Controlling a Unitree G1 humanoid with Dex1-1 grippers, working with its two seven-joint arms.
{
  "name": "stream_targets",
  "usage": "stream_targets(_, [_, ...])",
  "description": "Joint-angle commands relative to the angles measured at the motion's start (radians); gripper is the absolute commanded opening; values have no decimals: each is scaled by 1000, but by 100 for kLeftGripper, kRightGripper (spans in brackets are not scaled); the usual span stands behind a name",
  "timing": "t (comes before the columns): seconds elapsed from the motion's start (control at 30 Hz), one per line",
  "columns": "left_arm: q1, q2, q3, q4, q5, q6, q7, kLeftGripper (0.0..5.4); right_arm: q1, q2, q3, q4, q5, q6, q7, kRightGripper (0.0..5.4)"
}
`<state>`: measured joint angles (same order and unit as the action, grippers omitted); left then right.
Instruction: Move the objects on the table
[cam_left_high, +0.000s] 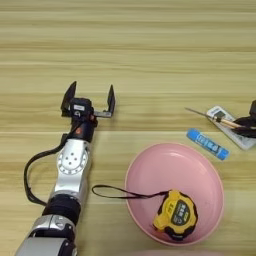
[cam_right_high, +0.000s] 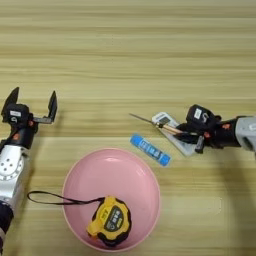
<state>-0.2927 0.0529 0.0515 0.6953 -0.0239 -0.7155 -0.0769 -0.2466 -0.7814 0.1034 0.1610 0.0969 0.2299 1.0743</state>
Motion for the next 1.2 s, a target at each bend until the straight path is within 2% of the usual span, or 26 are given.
stream_targets(0.03, [-15,-2,-3,14,10,7,1,540,82,24,-53,-116,56,74,-53,90])
stream_targets(0.3, [-29,3,-1,35,11,1,-2,540,208,78,-111,-295,142,217,-161,90])
stream_targets(0.47, [-39,4,0,52,12,-6,-1,540,221,121,-145,-301,162,267,-246,90])
stream_targets(0.63, [-50,7,3,72,11,-12,-4,540,237,125,-144,-303,159,267,-267,90])
stream_targets(0.8, [-61,9,6,92,9,-20,-6,540,225,124,-138,-244,139,249,-294,90])
stream_targets(1.2, [-78,14,11,125,7,-36,-7,540,241,118,-103,-221,113,203,-272,90])
